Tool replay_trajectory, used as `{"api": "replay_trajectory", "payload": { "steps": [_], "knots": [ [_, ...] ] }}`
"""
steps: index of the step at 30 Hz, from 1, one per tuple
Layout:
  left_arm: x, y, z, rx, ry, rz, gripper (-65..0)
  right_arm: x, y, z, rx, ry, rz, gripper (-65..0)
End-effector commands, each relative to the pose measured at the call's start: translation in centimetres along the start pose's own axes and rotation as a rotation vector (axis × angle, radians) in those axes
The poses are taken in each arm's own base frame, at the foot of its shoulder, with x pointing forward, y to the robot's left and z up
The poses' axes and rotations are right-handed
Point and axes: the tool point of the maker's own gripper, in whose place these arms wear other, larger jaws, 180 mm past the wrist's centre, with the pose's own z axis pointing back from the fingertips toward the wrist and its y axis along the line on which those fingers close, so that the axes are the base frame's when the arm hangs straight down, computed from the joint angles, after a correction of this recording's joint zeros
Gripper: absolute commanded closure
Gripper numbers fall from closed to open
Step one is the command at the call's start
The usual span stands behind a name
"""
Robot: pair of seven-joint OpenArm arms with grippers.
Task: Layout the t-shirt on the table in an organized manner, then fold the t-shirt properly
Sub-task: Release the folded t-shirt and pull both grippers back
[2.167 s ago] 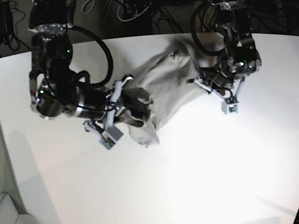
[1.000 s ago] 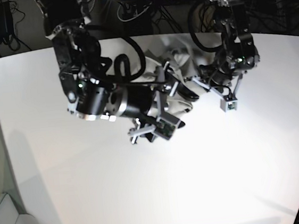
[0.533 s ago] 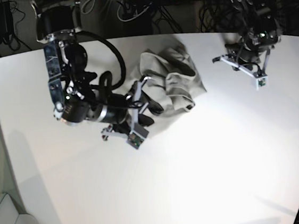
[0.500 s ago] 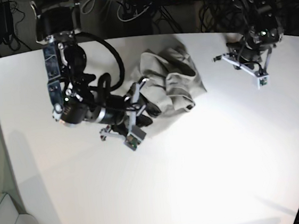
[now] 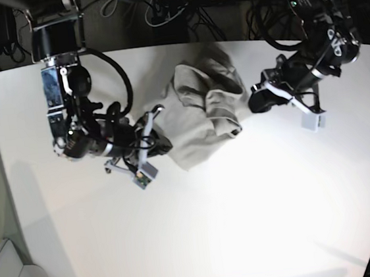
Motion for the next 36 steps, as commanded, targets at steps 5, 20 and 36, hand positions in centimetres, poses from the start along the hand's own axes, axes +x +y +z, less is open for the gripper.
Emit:
{"api": "replay_trajectory", "payload": {
  "steps": [5,20,36],
  "knots": [
    [0.4,-3.7,-0.5,-0.164,-0.033,0.054,-0.1,2.0,-1.8,1.3,-0.029,-0.055,0.043,0.0],
    [-0.3,-5.3,-6.6,-0.164,0.015,0.027,0.0,1.9,-4.8,3.1,-0.098,-0.020,0.094,0.0],
    [2.4,7.9,2.0,0.175,-0.104,0.057,0.0,0.3,-5.2,1.5,-0.067,0.023,0.028,0.0]
  ]
}}
